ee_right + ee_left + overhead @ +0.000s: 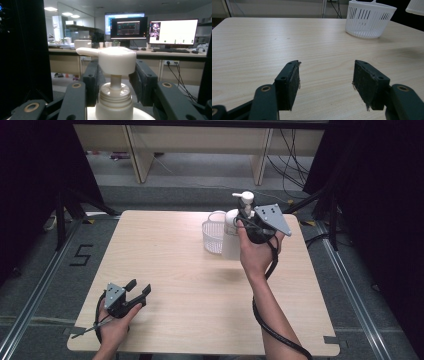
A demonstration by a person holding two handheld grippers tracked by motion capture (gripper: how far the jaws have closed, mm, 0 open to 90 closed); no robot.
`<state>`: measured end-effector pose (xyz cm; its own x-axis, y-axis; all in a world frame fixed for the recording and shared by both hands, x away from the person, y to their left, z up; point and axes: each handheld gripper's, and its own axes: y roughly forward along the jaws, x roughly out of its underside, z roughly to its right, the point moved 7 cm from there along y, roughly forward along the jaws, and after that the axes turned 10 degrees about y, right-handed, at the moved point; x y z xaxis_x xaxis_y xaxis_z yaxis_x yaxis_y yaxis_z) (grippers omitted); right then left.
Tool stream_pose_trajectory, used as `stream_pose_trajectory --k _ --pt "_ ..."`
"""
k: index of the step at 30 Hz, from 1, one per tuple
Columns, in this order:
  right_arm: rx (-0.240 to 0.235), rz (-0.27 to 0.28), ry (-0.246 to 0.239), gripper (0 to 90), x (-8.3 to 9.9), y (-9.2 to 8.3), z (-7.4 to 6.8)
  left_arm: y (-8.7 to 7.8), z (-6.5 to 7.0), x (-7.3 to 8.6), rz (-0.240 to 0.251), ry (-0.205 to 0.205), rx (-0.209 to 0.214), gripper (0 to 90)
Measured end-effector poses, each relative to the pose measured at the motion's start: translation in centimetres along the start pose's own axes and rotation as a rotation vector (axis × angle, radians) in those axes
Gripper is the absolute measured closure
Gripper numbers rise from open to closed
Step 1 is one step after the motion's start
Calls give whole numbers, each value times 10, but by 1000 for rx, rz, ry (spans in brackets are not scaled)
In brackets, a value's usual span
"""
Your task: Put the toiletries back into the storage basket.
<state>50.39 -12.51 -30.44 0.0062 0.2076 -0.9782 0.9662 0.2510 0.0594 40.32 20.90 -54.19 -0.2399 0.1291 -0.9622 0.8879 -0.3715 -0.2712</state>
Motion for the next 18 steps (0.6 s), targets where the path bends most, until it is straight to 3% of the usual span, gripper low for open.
stream_pose_trajectory --k 4,18 --pt "9 12 -27 605 -3 4 0 0 0 0 1 -1 1 374" --pt "11 8 -23 605 -7 13 -3 0 0 0 -1 0 2 374"
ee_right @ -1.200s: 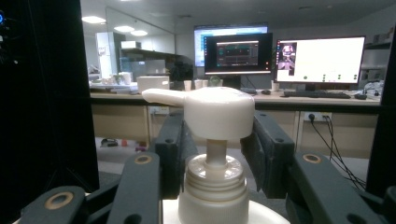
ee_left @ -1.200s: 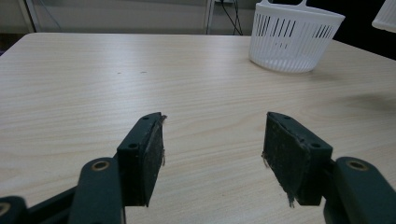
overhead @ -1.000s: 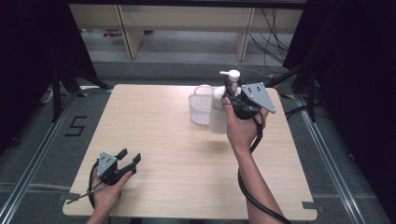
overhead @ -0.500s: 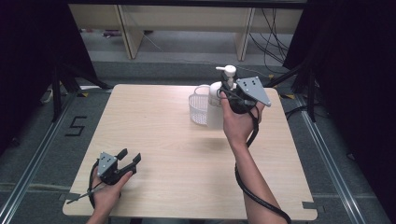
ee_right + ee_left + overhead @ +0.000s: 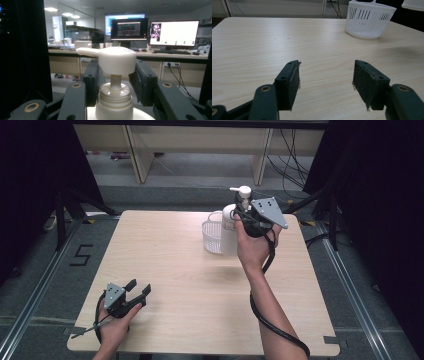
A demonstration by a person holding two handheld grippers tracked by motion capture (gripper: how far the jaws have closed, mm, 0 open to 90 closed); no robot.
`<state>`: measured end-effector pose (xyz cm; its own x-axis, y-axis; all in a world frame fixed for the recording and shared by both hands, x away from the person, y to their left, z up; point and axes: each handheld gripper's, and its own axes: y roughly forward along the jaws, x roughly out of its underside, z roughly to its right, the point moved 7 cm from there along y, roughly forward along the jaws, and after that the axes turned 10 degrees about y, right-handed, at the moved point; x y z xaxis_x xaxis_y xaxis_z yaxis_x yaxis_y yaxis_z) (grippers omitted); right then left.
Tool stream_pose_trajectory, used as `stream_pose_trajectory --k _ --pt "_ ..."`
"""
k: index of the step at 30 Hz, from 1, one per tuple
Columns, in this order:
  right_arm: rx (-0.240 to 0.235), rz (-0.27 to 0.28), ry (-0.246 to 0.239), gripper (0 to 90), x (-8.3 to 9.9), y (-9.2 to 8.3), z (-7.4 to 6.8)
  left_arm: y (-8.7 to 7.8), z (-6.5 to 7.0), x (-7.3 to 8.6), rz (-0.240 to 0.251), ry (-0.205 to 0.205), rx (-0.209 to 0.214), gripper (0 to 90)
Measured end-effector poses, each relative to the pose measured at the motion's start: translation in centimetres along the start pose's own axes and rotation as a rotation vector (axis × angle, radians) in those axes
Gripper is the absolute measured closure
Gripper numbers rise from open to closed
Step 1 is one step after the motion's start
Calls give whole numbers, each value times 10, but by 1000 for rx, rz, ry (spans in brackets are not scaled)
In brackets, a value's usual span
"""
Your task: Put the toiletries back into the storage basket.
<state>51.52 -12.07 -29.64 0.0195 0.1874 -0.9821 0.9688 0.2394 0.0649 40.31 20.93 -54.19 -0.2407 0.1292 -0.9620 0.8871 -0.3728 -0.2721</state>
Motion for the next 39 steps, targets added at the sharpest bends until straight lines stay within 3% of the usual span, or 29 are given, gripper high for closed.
stream_pose_trajectory --k 3,11,13,14,18,39 --pt "-13 -6 22 605 0 1 -2 0 0 0 2 -1 0 374" --pt "-3 6 -7 605 -3 7 -1 0 0 0 3 -3 1 374" --pt "-10 -3 16 605 -4 6 -4 0 0 0 2 -4 1 374" --pt "-6 6 -13 605 -5 8 -2 0 0 0 1 -3 1 374" --pt "-13 -1 18 605 -5 10 -5 0 0 0 6 -3 3 374" --pt "-9 -5 -2 605 -7 21 -8 1 0 0 15 -7 6 374"
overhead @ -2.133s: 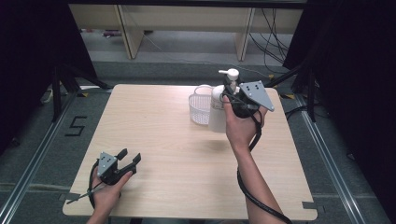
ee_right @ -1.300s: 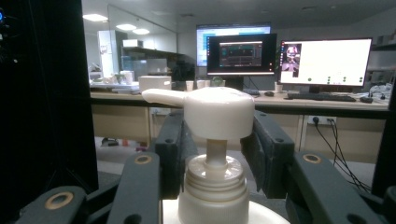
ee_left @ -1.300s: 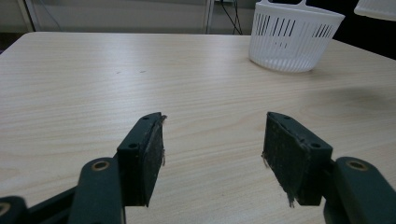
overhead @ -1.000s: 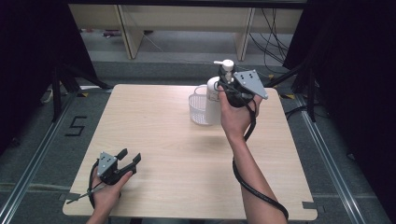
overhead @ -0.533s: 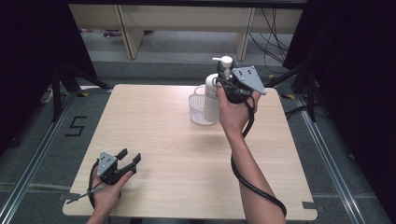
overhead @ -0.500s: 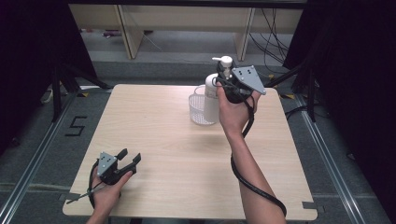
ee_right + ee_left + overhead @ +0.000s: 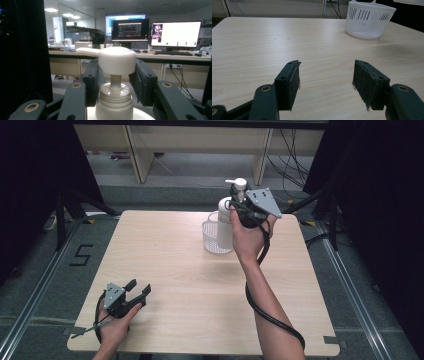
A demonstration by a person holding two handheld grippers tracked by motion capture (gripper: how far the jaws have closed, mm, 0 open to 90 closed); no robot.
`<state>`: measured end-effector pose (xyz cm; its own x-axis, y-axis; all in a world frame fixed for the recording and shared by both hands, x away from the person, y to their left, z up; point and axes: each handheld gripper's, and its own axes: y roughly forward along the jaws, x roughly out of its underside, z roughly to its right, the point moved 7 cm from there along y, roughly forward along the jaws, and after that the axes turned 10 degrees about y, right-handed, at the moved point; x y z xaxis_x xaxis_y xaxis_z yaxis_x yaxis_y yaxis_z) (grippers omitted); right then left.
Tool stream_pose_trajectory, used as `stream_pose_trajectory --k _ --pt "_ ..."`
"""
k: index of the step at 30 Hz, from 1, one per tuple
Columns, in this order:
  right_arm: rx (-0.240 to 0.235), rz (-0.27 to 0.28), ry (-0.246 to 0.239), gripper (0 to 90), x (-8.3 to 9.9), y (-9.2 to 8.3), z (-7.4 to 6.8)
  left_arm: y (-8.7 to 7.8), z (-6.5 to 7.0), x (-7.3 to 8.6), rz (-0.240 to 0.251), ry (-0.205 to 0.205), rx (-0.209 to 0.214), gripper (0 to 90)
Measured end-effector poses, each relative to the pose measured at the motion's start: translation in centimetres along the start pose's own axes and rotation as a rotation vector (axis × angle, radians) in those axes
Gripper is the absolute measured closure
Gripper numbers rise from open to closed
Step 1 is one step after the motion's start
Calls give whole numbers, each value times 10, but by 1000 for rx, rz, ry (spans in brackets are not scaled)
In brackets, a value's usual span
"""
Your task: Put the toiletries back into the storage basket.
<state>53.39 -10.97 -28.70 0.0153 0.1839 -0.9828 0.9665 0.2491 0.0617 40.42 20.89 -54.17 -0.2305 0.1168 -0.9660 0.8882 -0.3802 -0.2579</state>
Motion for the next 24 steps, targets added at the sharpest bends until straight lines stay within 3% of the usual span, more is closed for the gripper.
stream_pose_trajectory --k 24 --pt "4 -3 11 605 -1 14 -2 -1 -1 0 -10 -4 -3 372"
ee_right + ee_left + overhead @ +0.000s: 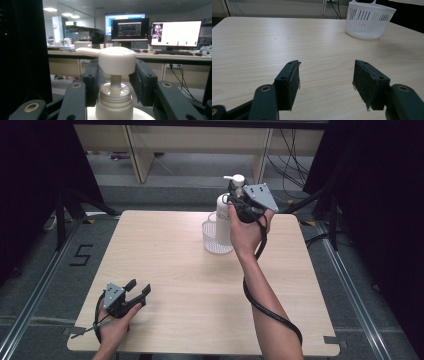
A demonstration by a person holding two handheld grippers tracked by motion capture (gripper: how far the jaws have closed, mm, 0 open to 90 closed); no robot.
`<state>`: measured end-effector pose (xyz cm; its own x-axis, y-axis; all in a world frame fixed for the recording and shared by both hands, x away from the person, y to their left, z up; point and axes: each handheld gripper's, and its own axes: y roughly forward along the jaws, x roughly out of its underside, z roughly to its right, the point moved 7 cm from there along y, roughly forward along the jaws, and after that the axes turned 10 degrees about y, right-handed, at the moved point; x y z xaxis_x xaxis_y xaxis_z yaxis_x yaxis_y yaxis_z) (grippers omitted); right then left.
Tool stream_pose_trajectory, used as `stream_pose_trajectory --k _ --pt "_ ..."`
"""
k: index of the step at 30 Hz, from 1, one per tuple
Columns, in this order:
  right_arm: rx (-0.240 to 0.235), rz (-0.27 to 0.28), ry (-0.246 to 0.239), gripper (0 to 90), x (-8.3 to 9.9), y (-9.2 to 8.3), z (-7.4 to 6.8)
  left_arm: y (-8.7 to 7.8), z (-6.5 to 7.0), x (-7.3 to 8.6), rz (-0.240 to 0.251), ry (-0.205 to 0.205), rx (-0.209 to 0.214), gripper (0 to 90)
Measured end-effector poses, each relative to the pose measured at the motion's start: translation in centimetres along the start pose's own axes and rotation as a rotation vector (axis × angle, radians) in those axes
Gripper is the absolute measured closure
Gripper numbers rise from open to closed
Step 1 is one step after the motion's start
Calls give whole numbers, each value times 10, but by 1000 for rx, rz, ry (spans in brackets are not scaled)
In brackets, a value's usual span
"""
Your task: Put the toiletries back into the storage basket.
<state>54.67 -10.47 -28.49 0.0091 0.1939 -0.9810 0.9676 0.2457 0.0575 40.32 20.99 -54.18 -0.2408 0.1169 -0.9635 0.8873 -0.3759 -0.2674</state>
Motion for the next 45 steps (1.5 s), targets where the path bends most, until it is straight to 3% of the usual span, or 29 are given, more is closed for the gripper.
stream_pose_trajectory --k 20,33,36,45 --pt "12 -5 -4 605 -3 13 2 0 0 0 -1 -1 0 372" --pt "5 -3 -2 604 -5 22 -1 0 0 0 -1 1 1 371" --pt "11 -4 20 605 -4 24 -3 0 -1 0 0 -2 1 370" --pt "6 -8 8 605 -4 30 -5 0 -1 0 -1 -2 1 370"
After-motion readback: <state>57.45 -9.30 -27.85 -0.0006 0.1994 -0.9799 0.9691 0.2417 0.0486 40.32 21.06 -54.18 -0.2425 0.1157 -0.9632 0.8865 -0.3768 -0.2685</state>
